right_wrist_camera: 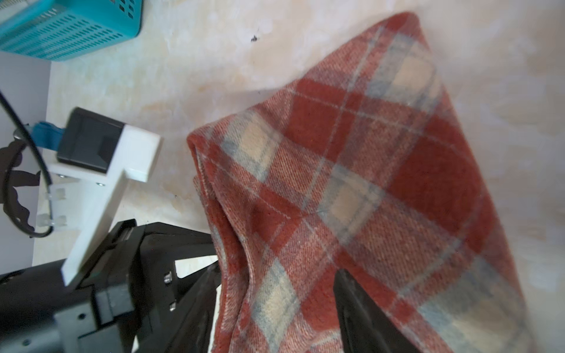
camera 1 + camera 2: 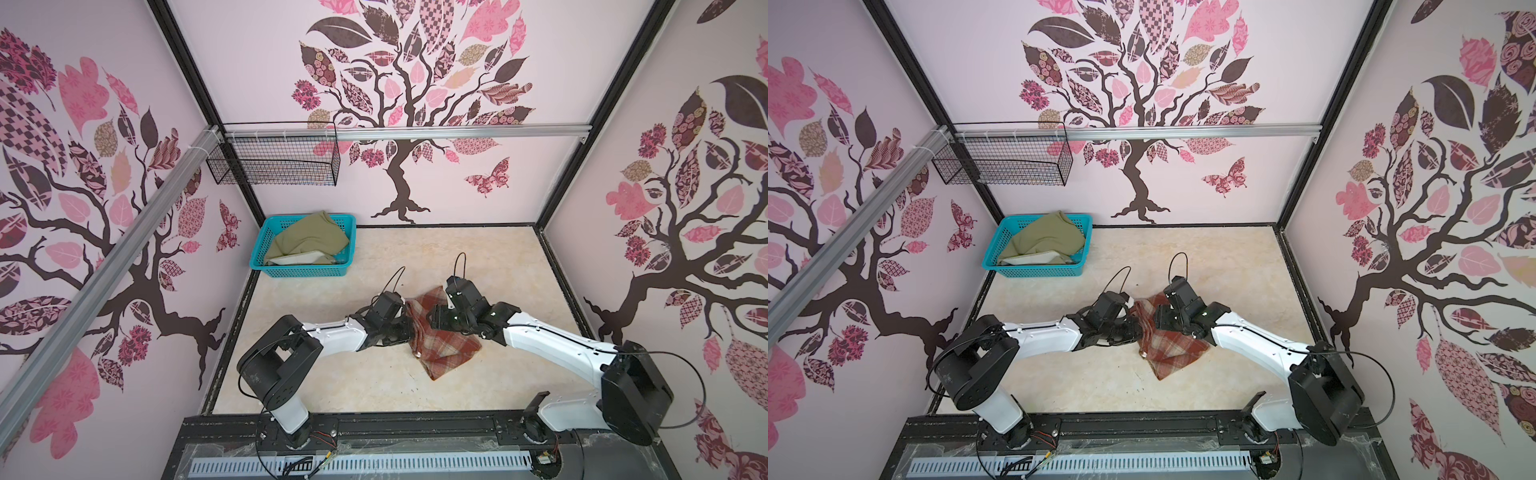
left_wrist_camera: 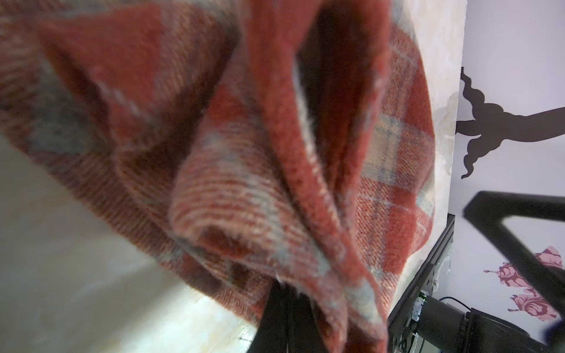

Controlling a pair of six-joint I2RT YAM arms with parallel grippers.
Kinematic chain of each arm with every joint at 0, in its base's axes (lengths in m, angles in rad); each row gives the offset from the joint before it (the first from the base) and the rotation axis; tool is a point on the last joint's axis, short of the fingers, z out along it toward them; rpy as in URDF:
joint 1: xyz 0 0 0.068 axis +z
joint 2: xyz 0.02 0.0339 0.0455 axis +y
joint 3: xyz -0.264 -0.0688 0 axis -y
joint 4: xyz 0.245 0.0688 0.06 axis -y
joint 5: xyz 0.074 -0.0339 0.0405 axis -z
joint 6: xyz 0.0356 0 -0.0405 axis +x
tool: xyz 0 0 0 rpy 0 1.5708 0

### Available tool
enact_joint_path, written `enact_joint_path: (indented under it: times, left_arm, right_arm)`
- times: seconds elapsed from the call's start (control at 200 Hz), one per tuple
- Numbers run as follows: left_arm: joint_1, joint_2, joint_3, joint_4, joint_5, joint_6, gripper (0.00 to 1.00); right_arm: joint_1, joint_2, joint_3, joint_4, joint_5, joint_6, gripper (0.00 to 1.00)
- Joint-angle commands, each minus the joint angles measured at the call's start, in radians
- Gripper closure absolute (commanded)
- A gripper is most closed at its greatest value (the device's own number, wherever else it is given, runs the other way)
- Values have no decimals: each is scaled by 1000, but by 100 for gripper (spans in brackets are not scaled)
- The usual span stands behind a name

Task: Fold and stack the skirts

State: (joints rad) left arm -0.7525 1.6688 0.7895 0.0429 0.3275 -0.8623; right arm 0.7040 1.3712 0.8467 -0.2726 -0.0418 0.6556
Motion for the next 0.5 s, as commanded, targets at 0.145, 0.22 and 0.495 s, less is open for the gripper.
enact_joint_path:
  times: [0.145,0.22,0.495]
  left_arm:
    - [1,-6,-16,57,23,-11,100]
    - [1,-6,-14,57,24,-11,100]
    - [1,-6,-12,56,27,-11,100]
  right_arm:
    - [20,73,-14,83,-74,21,34]
    - [24,87,-17,95,-81,24,34]
    - [37,143,-31,118,-84,27,39]
